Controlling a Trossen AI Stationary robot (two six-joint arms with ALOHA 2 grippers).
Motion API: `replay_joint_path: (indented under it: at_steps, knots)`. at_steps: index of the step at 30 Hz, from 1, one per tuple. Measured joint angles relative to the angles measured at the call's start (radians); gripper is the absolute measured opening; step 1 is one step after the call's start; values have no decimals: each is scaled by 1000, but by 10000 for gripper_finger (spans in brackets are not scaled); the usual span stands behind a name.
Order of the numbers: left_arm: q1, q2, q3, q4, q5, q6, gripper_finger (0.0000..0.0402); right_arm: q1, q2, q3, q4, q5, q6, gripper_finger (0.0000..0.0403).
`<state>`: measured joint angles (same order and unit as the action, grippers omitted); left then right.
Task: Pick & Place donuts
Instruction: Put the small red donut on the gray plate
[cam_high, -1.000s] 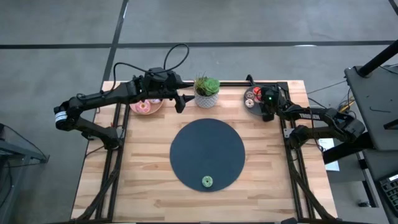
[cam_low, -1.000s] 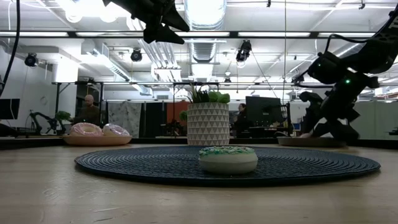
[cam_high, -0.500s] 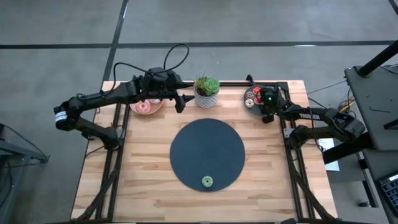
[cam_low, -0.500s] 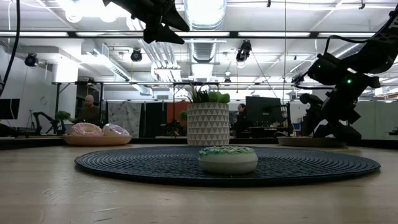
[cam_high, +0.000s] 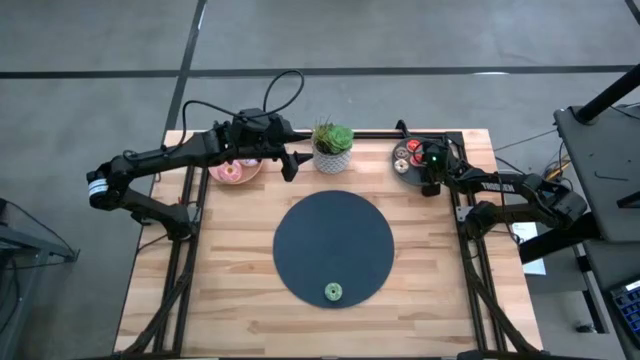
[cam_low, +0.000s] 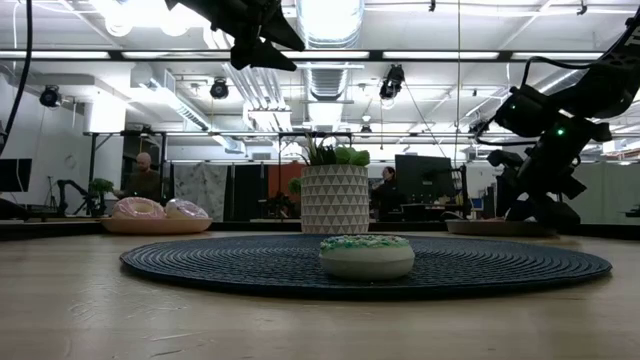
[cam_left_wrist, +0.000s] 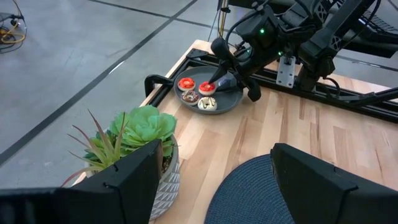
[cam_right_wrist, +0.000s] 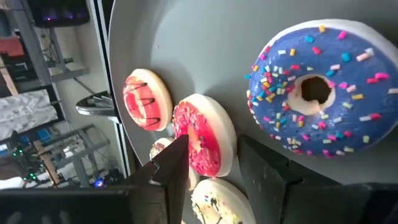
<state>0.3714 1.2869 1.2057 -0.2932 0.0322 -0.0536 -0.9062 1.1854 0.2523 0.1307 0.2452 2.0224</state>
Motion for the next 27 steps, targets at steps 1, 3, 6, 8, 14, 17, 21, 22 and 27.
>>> replay_joint_path:
  at_steps: [1, 3, 6, 8, 14, 17, 21, 22, 27]
  knots:
    - [0, 0, 0, 0, 0, 0, 271, 0, 0, 0, 1, 7, 4, 130]
    - [0, 0, 0, 0, 0, 0, 271, 0, 0, 0, 7, 17, 5, 130]
    - [0, 0, 0, 0, 0, 0, 271, 0, 0, 0, 21, 18, 13, 129]
    - [0, 0, 0, 0, 0, 0, 271, 0, 0, 0, 34, 18, 19, 127]
    - [0, 0, 0, 0, 0, 0, 271, 0, -1, 7, 46, 18, 20, 120]
    - [0, 0, 0, 0, 0, -2, 271, 0, -10, 7, 46, 18, 17, 118]
    - [0, 0, 0, 0, 0, -3, 271, 0, -37, 7, 41, 18, 7, 120]
    - [0, 0, 0, 0, 0, -4, 271, 0, -47, 7, 33, 19, -3, 120]
    - [0, 0, 0, 0, -5, -8, 271, 0, -101, 7, -90, -4, -10, 125]
